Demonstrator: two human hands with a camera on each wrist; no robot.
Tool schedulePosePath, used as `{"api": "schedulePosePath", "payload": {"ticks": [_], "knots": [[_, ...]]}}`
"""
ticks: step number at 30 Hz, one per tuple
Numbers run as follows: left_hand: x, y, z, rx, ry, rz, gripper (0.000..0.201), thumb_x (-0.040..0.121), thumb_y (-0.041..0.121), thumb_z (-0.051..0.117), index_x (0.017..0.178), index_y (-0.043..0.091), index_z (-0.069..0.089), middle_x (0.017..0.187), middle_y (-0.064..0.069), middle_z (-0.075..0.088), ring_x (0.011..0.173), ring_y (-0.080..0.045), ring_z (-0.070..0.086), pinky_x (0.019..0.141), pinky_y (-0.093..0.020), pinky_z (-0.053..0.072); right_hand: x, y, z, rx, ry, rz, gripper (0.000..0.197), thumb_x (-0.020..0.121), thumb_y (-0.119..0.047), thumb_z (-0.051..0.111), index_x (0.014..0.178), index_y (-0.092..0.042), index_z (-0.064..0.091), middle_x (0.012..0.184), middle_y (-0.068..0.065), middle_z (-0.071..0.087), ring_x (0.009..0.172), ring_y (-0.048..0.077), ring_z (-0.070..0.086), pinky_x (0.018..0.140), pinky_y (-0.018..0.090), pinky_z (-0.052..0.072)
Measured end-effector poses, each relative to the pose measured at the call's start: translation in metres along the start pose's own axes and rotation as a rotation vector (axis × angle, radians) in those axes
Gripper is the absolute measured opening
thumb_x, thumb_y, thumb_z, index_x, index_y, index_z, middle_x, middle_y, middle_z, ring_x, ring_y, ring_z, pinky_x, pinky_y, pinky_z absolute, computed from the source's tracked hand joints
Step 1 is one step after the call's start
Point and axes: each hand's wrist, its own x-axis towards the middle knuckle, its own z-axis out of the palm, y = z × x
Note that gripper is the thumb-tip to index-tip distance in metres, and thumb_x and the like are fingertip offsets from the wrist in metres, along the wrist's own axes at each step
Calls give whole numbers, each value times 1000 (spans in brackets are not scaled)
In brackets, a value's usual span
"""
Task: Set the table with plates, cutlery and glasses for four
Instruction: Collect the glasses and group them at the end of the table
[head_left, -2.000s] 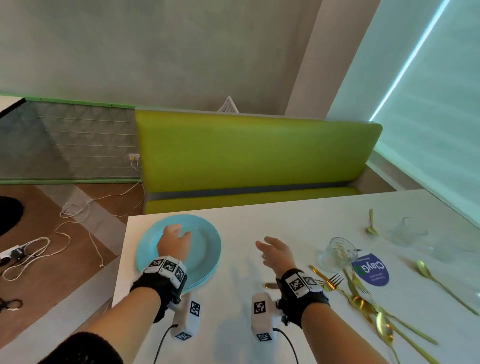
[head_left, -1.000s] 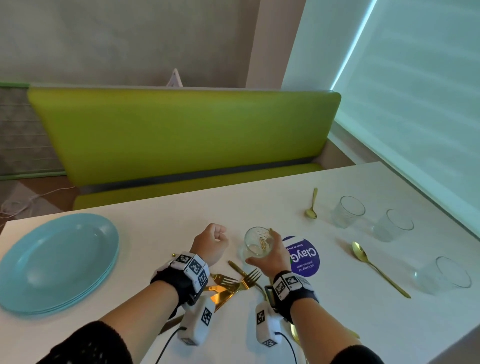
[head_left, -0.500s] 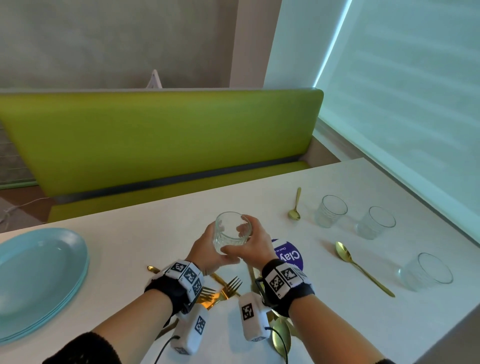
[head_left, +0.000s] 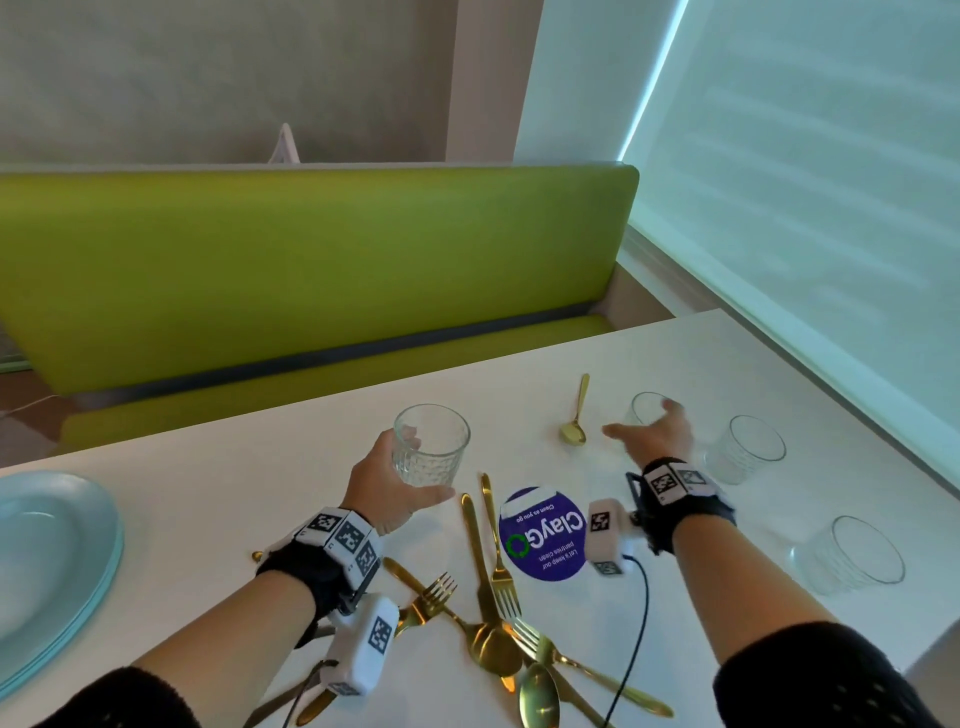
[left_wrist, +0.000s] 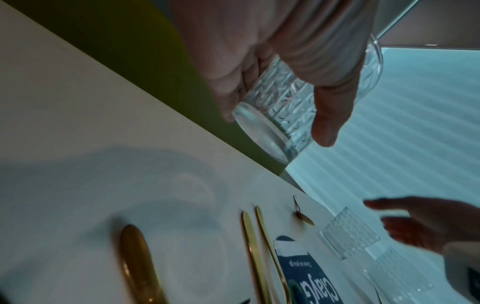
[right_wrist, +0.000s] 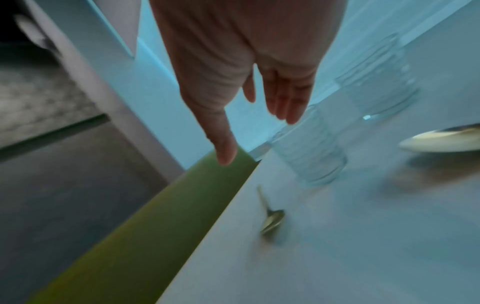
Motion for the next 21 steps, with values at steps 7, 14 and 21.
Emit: {"api": "schedulePosePath", "payload": {"ticks": [7, 14, 21], "knots": [[21, -3, 1, -53, 40, -26, 82, 62, 28, 86, 131, 17, 41, 133, -3, 53, 121, -19, 49, 89, -24, 38, 46, 40, -5, -166, 77, 204, 98, 66, -35, 83, 140, -2, 27, 142, 21, 38, 133, 36, 34, 110, 43, 28], [33, -4, 6, -63, 37, -40, 83, 62, 29, 86, 132, 17, 42, 133, -3, 54, 121, -20, 50, 90, -25, 40, 68, 47, 13, -15, 38, 196, 98, 60, -30, 87, 136, -3, 32, 137, 19, 46, 127, 37, 44, 104, 44, 41], [37, -3, 10, -63, 35, -35, 83, 64, 28, 85, 133, 17, 40, 133, -3, 53, 118, -16, 49, 85, -22, 39, 75, 54, 24, 99, 48, 158, 102, 64, -28, 85, 144, -8, 25, 139, 16, 48, 132, 30, 44, 110, 38, 35]]}}
